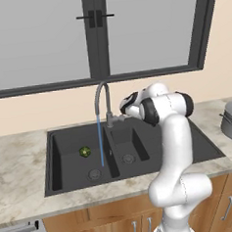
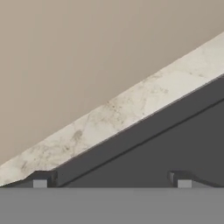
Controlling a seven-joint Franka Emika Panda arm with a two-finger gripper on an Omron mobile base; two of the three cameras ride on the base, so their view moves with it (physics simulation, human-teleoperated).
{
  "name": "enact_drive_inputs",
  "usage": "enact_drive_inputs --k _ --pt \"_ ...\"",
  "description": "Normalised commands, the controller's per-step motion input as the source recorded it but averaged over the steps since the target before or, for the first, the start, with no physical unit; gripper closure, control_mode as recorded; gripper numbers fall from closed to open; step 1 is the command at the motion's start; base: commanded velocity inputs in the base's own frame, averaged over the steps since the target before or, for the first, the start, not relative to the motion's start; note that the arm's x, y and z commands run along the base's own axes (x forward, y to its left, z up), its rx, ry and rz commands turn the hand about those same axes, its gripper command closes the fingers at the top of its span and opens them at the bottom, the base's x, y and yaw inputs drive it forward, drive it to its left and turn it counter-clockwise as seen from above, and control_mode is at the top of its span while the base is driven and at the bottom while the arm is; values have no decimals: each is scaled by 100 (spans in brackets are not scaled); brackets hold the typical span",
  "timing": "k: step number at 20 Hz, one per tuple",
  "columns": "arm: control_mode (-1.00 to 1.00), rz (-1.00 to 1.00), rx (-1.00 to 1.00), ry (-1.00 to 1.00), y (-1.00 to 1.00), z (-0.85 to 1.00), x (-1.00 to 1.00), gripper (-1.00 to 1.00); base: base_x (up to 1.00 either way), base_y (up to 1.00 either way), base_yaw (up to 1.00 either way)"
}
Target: Dump the broccoli from the pot into the sink. Then turn on the water and wash the broccoli. Then turn off the water and put the broccoli back in the pot.
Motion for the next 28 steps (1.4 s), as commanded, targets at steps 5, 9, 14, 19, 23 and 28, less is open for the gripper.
enact_drive_inputs --k 5,9,14,19,23,28 --pt "-100 0 0 0 20 -14 63 -100 0 0 0" --pt "-100 1 1 0 31 -4 63 -100 0 0 0" --pt "-100 5 3 -2 47 0 60 -100 0 0 0" --pt "-100 3 1 -1 47 0 44 -100 0 0 0" --pt "-100 0 0 1 -7 17 -15 -100 0 0 0" --pt "-100 -2 0 0 -39 83 -92 -100 0 0 0"
